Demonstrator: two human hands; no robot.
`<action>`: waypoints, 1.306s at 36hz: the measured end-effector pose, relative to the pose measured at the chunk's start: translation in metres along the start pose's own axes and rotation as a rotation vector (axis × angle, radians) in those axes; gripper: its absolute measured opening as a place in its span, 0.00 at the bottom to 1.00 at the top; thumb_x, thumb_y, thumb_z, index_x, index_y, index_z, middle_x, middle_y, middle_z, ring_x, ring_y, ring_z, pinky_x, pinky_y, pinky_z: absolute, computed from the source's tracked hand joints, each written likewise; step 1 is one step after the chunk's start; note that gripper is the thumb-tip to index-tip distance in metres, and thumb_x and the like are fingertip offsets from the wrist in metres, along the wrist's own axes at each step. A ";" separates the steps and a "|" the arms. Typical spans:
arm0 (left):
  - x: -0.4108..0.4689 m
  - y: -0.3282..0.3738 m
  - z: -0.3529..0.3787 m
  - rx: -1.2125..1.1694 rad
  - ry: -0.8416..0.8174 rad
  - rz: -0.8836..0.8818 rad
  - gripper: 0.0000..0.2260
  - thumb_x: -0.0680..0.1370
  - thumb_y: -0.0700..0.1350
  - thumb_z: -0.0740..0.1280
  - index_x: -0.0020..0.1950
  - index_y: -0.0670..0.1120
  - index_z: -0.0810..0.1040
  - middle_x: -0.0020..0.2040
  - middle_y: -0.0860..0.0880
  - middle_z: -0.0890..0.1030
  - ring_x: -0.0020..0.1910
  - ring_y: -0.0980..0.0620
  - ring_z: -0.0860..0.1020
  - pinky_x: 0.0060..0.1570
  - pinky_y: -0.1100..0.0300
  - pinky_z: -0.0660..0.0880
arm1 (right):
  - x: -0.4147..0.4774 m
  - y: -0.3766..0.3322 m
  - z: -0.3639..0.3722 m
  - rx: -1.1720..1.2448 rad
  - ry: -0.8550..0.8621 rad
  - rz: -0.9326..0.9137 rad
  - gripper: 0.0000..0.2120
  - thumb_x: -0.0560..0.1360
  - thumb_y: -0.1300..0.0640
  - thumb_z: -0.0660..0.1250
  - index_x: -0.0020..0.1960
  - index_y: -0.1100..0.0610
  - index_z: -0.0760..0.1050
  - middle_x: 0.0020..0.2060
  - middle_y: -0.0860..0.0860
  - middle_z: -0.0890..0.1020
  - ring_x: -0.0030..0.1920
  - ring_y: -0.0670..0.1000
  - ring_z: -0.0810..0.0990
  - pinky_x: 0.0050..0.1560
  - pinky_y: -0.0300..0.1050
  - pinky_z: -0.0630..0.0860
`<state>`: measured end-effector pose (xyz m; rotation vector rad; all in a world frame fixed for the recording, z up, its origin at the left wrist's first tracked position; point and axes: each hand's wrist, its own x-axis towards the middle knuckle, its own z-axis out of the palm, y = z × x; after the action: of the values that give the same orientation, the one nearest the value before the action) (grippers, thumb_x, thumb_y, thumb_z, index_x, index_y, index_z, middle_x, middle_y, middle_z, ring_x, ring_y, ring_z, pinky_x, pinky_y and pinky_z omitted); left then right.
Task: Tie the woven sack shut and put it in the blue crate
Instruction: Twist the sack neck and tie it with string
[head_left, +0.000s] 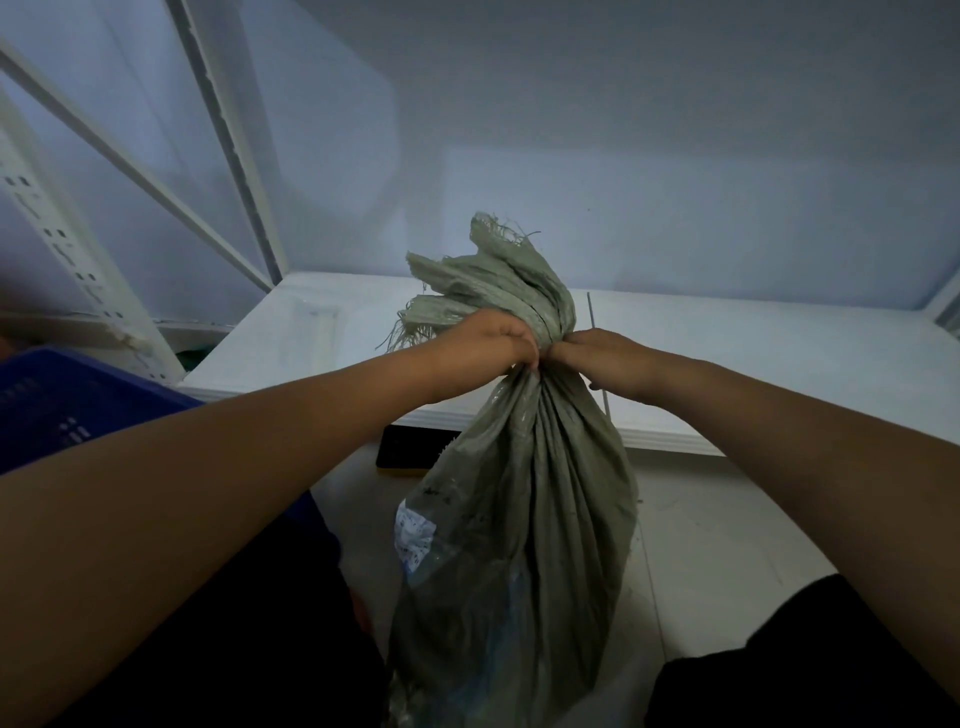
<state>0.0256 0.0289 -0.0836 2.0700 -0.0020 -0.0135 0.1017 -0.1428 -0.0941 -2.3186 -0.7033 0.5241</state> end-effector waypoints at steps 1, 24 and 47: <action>0.001 0.000 0.000 -0.028 0.011 -0.013 0.06 0.66 0.45 0.67 0.35 0.43 0.82 0.41 0.41 0.79 0.44 0.47 0.76 0.62 0.36 0.74 | 0.000 -0.001 0.000 0.070 -0.010 0.015 0.18 0.74 0.40 0.61 0.54 0.50 0.79 0.55 0.51 0.81 0.56 0.52 0.78 0.57 0.51 0.76; -0.021 0.028 -0.005 -0.190 0.226 -0.105 0.07 0.77 0.41 0.59 0.40 0.45 0.74 0.41 0.42 0.75 0.43 0.47 0.76 0.60 0.43 0.78 | -0.034 -0.056 0.012 0.035 0.353 0.038 0.15 0.76 0.46 0.65 0.36 0.54 0.75 0.35 0.49 0.77 0.37 0.48 0.74 0.32 0.42 0.67; -0.041 0.032 0.057 -0.650 0.403 -0.186 0.06 0.71 0.44 0.73 0.44 0.43 0.82 0.47 0.39 0.85 0.51 0.40 0.84 0.58 0.45 0.80 | -0.076 -0.040 0.038 0.119 0.641 0.052 0.15 0.74 0.46 0.70 0.35 0.56 0.76 0.31 0.49 0.78 0.33 0.46 0.76 0.29 0.40 0.66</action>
<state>-0.0161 -0.0362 -0.0824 1.3885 0.3924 0.2565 0.0090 -0.1457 -0.0801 -2.2075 -0.2915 -0.1618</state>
